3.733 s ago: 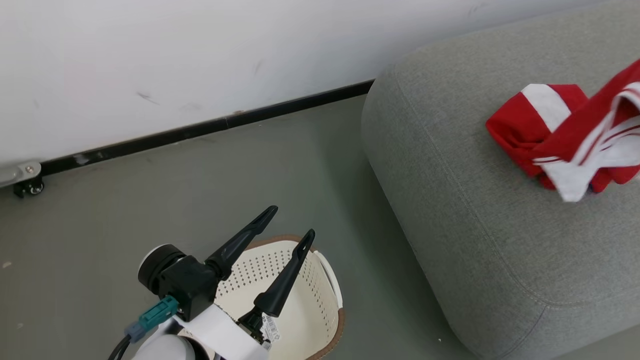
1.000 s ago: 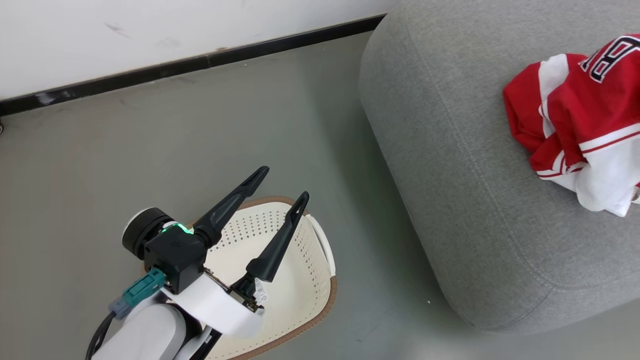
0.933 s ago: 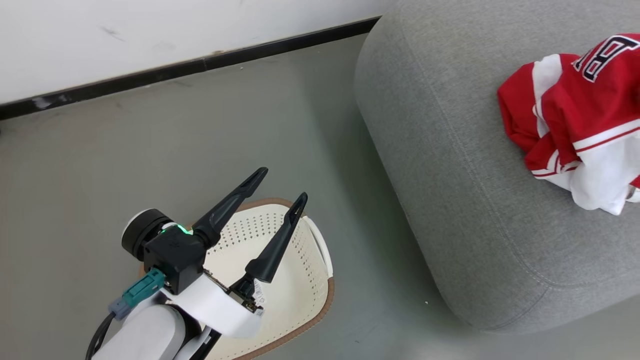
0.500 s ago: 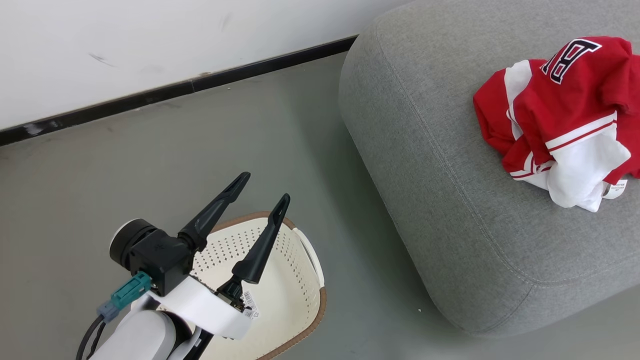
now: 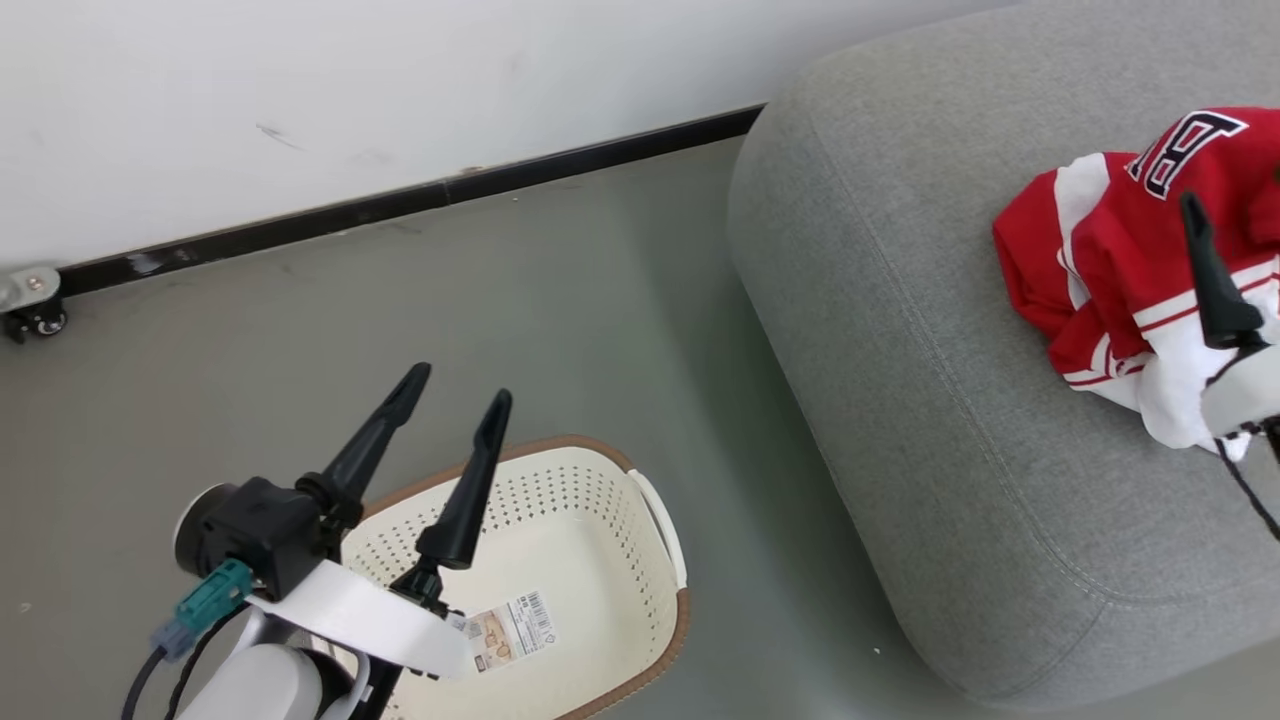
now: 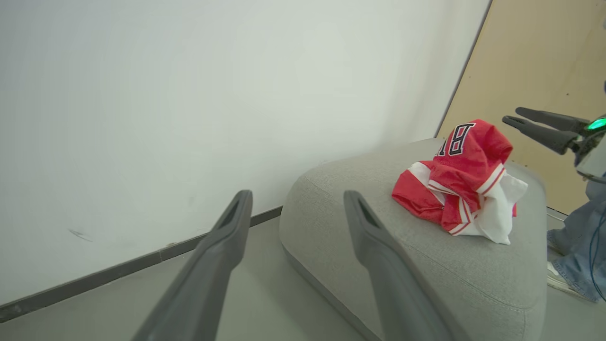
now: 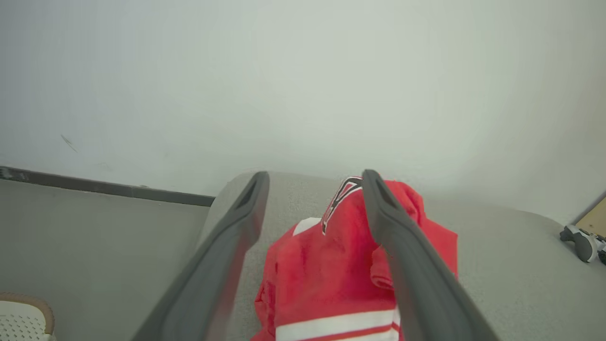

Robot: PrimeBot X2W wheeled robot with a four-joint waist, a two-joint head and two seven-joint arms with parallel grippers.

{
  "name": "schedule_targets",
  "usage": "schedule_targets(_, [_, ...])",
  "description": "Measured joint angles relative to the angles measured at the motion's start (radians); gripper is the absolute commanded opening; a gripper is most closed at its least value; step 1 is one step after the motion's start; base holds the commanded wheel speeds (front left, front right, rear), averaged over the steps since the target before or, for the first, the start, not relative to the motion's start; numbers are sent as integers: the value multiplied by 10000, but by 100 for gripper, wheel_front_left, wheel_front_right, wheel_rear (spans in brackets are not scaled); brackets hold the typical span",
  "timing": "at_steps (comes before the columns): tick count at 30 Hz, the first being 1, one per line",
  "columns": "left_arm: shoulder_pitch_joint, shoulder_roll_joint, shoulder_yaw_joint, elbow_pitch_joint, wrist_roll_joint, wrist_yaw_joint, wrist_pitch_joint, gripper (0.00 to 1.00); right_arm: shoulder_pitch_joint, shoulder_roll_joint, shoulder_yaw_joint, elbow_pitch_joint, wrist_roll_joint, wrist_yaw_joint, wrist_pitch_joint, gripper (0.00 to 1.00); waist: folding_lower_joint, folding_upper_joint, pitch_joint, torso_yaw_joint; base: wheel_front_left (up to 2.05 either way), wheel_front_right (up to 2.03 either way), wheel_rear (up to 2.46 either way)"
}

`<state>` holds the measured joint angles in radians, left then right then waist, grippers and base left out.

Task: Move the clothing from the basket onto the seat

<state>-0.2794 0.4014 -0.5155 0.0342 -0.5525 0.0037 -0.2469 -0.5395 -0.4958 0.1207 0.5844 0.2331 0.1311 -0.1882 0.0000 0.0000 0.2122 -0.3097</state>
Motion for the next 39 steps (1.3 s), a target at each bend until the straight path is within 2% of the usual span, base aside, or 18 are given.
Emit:
schedule_targets(9, [487, -8, 717, 209, 58, 650, -12, 100, -404, 759, 535, -362, -140, 0, -29, 100, 0, 0, -215, 645, 0, 0, 0])
schedule_targets(18, [927, -257, 1406, 209, 433, 1248, -12, 100, -413, 1693, 1051, -516, -238, 0, -58, 100, 0, 0, -446, 1339, 0, 0, 0])
schedule_targets(29, [1380, -573, 2010, 359, 913, 1894, -12, 100, 13, 2629, 773, -349, -230, -2, -190, 100, 0, 0, -809, 2084, 0, 0, 0])
schedule_targets(39, [1930, -878, 2050, 464, 1484, 2339, -12, 100, 976, 3331, 384, -347, -485, -2, -318, 100, 0, 0, -1282, 2559, 0, 0, 0])
